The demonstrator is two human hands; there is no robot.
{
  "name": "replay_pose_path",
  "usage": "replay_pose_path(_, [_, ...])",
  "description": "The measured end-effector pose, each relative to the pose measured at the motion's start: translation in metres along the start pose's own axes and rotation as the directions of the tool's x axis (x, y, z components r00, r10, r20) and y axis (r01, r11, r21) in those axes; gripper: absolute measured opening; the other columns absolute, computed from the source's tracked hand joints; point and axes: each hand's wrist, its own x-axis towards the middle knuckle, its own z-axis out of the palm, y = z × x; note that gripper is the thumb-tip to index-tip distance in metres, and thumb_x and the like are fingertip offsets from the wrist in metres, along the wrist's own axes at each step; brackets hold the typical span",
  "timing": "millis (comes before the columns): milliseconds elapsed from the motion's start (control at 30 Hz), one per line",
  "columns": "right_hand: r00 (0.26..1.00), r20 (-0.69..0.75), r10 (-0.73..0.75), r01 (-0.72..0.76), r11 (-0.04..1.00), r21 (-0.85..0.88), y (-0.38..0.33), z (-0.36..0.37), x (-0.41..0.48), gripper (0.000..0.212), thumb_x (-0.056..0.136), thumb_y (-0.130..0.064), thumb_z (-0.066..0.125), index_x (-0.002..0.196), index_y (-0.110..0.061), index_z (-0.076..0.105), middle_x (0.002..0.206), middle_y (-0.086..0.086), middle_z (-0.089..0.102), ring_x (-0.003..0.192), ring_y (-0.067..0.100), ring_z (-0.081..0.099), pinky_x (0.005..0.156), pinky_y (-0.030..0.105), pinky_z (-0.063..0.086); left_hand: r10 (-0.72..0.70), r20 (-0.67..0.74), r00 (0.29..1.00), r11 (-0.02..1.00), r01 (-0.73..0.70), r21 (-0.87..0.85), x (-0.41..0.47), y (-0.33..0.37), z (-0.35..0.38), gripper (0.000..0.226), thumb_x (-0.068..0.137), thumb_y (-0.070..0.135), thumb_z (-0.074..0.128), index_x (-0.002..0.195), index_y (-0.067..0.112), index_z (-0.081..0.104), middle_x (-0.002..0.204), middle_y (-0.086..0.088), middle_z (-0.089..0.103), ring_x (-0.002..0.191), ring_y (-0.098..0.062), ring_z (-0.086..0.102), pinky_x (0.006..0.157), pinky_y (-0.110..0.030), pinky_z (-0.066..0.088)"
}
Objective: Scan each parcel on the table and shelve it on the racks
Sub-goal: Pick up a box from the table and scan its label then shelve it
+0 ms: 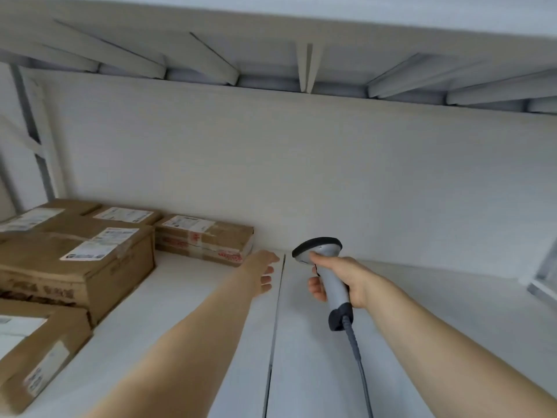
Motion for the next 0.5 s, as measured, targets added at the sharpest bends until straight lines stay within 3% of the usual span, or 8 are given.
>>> replay_pose_path(167, [0.989,-0.146,0.006,-0.002,1.000,0.027,0.033,-0.025,-0.062,0.035,0.085,-0.033,0.073,0.093,-0.003,0.059,0.070,0.013,0.063,0.056,0.021,0.061,0.055,0.031,0.055,-0.016,0.179,0.984,0.996,0.001,0.088,-0.034,-0.023,0.036,0.010,0.091,0.019,0.055,0.087,0.011,0.059,0.088,-0.009,0.060,0.074,-0.022,0.052,0.075,-0.033,0.044])
replay_pose_path(233, [0.976,-0.218,0.010,-0.002,0.999,0.036,0.052,-0.039,-0.087,0.032,0.084,-0.032,0.074,0.091,-0.003,0.061,0.068,0.010,0.061,0.054,0.019,0.057,0.052,0.029,0.051,-0.049,0.249,0.967,0.990,0.015,0.137,-0.052,-0.036,0.052,0.010,0.092,0.019,0.055,0.087,0.011,0.059,0.088,-0.009,0.062,0.075,-0.021,0.054,0.072,-0.032,0.045])
replay_pose_path(500, [0.874,-0.484,0.052,0.019,0.990,0.140,0.117,-0.114,-0.200,0.025,0.083,-0.023,0.076,0.089,-0.004,0.062,0.064,0.008,0.058,0.051,0.017,0.051,0.049,0.025,0.046,-0.153,0.458,0.876,0.964,0.031,0.263,-0.122,-0.086,0.145,0.011,0.093,0.020,0.055,0.091,0.012,0.061,0.101,-0.010,0.065,0.090,-0.023,0.059,0.086,-0.036,0.046])
